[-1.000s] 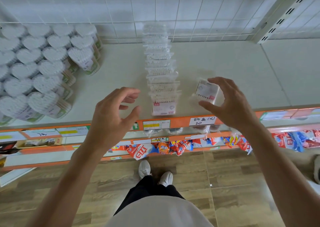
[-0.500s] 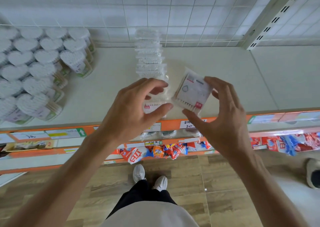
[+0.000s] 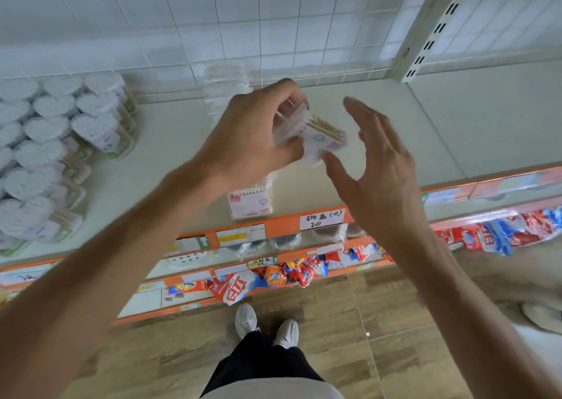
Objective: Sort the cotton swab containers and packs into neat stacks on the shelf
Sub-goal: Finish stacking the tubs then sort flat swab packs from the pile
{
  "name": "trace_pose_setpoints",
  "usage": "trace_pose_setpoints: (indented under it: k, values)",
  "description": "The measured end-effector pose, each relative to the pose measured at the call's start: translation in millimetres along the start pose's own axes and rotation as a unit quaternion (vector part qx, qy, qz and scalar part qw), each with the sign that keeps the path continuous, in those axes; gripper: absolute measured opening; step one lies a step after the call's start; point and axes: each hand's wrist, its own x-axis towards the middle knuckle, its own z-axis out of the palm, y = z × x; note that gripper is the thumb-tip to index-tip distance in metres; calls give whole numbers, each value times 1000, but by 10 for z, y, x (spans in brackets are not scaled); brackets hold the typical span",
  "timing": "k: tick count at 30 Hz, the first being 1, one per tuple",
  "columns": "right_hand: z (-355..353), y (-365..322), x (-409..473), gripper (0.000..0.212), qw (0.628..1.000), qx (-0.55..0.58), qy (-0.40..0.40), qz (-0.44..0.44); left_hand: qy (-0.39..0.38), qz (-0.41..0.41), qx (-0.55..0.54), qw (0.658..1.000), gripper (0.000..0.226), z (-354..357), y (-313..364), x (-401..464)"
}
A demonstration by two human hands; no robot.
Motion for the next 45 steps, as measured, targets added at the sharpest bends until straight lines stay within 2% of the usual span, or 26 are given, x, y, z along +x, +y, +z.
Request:
trace_pose_setpoints:
  k: [4, 9, 15, 21, 32, 41, 45]
  values:
    - [56, 13, 204, 49, 1000, 25, -12, -9, -14, -8, -14, 1000, 38, 10, -9, 132]
    - [119, 74, 397, 54, 997, 72, -35, 12, -15, 7, 12, 1000, 38, -13, -138, 360]
    - [415, 482, 900, 36, 990, 118, -37, 72, -3, -24, 143, 989, 44, -313, -552, 523]
    - [787, 673, 1263, 32, 992, 95, -74, 47, -20, -80, 223, 971, 46, -454, -868, 431]
    - [1430, 696, 1818, 29, 992, 94, -60, 59, 0, -114, 218, 969, 51, -486, -1025, 308]
    - [1520, 787, 1925, 33, 981, 125, -59, 135, 28, -112, 203, 972, 48, -516, -1132, 218]
    - [1545, 815, 1934, 34, 981, 123, -55, 137, 36, -110, 198, 973, 46, -509, -1153, 230]
